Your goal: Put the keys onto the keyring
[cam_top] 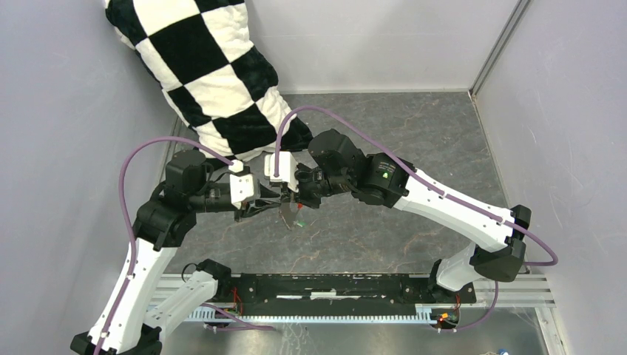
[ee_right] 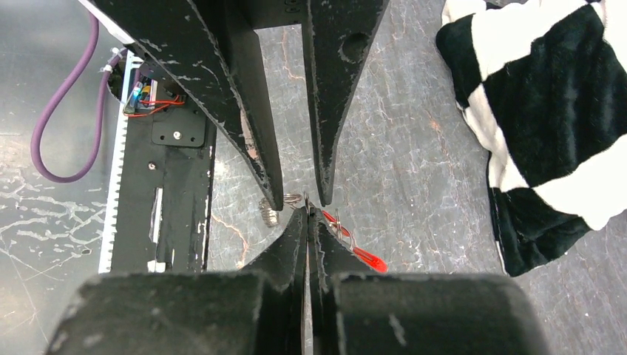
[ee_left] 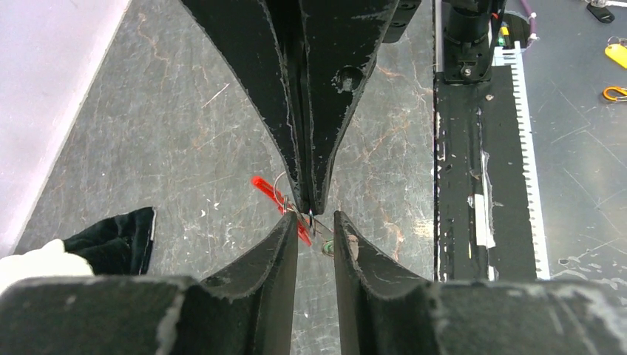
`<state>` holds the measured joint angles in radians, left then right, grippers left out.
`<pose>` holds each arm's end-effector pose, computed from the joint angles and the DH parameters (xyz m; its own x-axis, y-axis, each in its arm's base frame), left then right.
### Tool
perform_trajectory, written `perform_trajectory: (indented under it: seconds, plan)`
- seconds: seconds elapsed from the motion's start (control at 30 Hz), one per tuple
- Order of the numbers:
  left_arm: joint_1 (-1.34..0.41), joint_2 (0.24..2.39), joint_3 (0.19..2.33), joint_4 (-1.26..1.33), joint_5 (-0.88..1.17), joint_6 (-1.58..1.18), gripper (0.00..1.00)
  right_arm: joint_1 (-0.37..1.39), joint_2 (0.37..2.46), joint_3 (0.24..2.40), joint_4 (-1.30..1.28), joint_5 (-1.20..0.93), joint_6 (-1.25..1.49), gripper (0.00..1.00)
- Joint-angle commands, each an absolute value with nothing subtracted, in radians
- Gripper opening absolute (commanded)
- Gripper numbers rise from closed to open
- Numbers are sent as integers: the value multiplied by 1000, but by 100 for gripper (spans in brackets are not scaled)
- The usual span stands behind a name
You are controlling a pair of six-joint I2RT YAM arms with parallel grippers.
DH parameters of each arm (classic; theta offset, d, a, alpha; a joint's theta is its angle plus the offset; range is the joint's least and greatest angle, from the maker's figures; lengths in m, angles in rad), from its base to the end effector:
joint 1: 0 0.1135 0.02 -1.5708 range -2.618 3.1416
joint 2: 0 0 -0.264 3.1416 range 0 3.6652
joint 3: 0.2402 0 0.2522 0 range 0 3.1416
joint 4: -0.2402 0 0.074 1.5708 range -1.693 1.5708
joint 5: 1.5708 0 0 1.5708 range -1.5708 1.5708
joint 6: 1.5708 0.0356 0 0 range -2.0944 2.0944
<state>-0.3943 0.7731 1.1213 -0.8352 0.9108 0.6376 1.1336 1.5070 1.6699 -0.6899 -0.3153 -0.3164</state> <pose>0.1051 -0.0742 0.3930 0.1767 0.3218 -0.9302 0.9644 0.1323 0.2290 0.1290 0.3022 0.4217 0.1009 -0.4827 -0.8699 -0.9926 0.0100 -0.1207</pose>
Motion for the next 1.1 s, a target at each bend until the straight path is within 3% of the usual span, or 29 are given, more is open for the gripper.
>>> perform_trajectory:
  seconds: [0.0, 0.3, 0.47, 0.6, 0.73, 0.8, 0.87, 0.97, 1.07]
  plan:
    - [-395, 781, 1151, -837, 959, 634, 30, 1143, 1485, 1719, -617, -344, -300, 0]
    - [-396, 794, 1152, -847, 961, 635, 18, 1147, 1483, 1714, -591, -366, -290, 0]
    - [-395, 795, 1154, -861, 962, 647, 3, 1149, 1471, 1709, -580, -367, -287, 0]
    - [-396, 793, 1152, -866, 967, 649, 2, 1149, 1454, 1698, -547, -376, -267, 0]
    - [-396, 788, 1155, -868, 977, 637, 2, 1149, 1412, 1641, -479, -369, -248, 0]
    - [-395, 787, 1159, -868, 983, 618, 24, 1149, 1389, 1604, -450, -366, -242, 0]
    - [-396, 788, 1166, -867, 990, 615, 34, 1149, 1382, 1591, -449, -367, -241, 0]
    - [-396, 795, 1177, -856, 996, 603, 35, 1149, 1386, 1592, -457, -377, -241, 0]
    - [-396, 802, 1183, -856, 994, 596, 30, 1149, 1385, 1598, -462, -381, -245, 0]
